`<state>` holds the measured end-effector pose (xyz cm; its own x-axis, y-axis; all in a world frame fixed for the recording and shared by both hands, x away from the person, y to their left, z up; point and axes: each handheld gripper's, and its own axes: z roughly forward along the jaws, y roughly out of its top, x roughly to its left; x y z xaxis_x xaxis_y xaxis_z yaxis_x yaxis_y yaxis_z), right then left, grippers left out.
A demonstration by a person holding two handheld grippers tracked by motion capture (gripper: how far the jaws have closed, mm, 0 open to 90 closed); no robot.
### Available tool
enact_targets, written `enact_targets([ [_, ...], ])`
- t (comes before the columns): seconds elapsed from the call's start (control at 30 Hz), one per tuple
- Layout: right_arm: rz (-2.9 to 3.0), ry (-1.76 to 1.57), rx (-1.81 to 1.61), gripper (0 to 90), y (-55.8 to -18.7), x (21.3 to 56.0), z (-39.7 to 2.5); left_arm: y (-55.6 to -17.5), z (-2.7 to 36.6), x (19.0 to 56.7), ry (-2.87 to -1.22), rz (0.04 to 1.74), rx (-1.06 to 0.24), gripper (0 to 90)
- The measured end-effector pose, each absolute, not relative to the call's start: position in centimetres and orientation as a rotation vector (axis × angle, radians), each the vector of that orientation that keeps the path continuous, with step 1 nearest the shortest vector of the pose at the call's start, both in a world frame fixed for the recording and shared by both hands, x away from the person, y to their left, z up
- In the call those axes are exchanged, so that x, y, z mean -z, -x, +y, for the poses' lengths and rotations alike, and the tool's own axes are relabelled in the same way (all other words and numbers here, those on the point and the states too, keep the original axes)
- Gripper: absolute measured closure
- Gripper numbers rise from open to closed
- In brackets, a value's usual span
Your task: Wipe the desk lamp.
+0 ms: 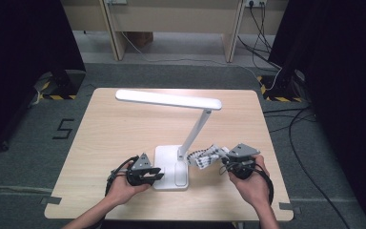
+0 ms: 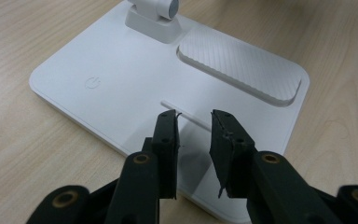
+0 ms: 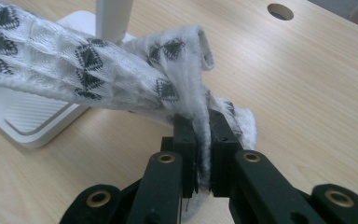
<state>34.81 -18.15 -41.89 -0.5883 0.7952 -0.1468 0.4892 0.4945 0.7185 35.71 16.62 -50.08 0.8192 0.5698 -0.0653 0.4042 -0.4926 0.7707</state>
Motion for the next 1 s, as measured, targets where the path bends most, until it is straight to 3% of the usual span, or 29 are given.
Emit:
enact_targets([
  [1.0, 2.252, -1.036, -0.822, 84.9, -37.2, 43.7, -15.3, -35.7, 16.7, 50.5, -2.151, 0.714, -0.256, 76.2],
])
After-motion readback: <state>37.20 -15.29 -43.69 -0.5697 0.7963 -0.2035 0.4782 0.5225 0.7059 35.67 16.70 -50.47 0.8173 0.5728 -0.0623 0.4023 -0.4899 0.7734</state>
